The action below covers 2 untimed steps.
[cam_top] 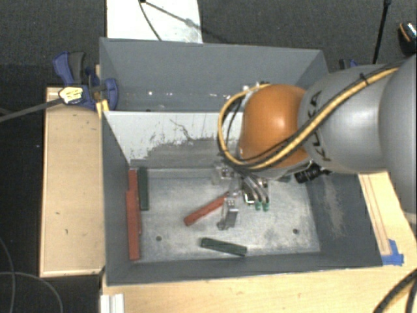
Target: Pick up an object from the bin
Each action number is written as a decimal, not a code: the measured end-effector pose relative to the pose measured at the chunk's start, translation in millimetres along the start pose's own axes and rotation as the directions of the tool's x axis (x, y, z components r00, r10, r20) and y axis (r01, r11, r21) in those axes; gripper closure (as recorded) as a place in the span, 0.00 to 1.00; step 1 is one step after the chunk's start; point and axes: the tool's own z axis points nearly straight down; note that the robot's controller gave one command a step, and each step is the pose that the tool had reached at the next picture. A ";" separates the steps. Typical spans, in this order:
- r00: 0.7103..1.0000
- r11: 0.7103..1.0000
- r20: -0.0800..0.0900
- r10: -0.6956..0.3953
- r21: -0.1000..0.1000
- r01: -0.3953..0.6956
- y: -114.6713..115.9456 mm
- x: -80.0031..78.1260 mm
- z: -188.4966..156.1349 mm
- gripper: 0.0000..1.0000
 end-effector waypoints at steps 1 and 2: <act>0.991 0.991 0.013 -0.135 -0.001 0.135 42.7 -32.4 -34.2 0.00; 0.997 0.997 -0.001 -0.072 0.001 0.072 10.8 8.2 69.4 0.00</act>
Offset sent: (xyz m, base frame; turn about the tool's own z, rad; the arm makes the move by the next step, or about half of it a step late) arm 0.0309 0.0414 0.0323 -0.1345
